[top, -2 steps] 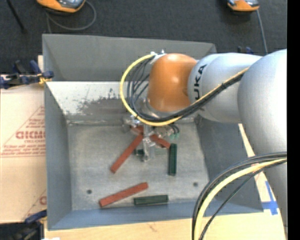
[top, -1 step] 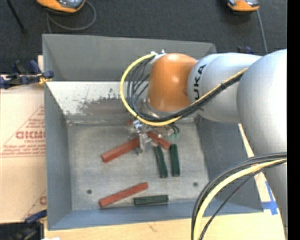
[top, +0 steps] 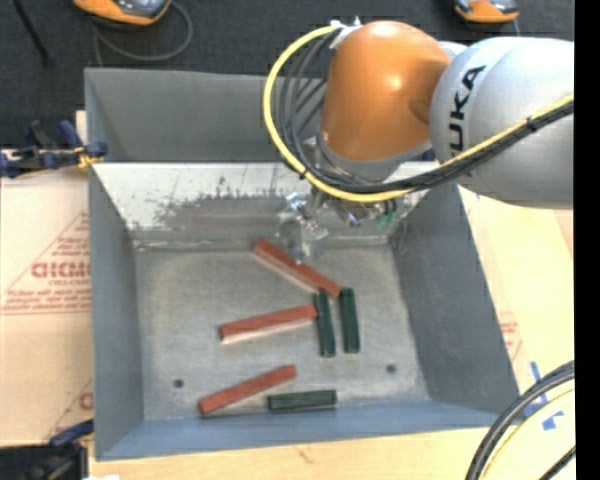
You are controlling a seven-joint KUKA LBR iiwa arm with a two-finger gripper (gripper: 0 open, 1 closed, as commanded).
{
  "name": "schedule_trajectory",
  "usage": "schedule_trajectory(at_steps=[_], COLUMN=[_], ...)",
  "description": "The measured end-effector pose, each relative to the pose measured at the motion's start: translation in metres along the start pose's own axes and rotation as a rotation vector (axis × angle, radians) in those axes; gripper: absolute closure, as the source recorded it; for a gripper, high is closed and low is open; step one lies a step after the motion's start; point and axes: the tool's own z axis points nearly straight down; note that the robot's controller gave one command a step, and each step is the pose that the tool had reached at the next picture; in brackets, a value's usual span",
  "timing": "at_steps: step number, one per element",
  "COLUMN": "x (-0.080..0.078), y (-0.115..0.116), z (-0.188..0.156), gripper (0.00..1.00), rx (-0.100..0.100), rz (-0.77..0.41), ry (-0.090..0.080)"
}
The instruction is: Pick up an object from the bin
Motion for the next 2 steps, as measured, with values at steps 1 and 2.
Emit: schedule_trajectory(at_steps=[1, 2], x=[0.001, 0.031], y=[0.001, 0.013], z=[0.005, 0.151], gripper=[0.00, 0.00], rx=[-0.006, -0.010], rz=[0.002, -0.180], ry=[0.008, 0.014])
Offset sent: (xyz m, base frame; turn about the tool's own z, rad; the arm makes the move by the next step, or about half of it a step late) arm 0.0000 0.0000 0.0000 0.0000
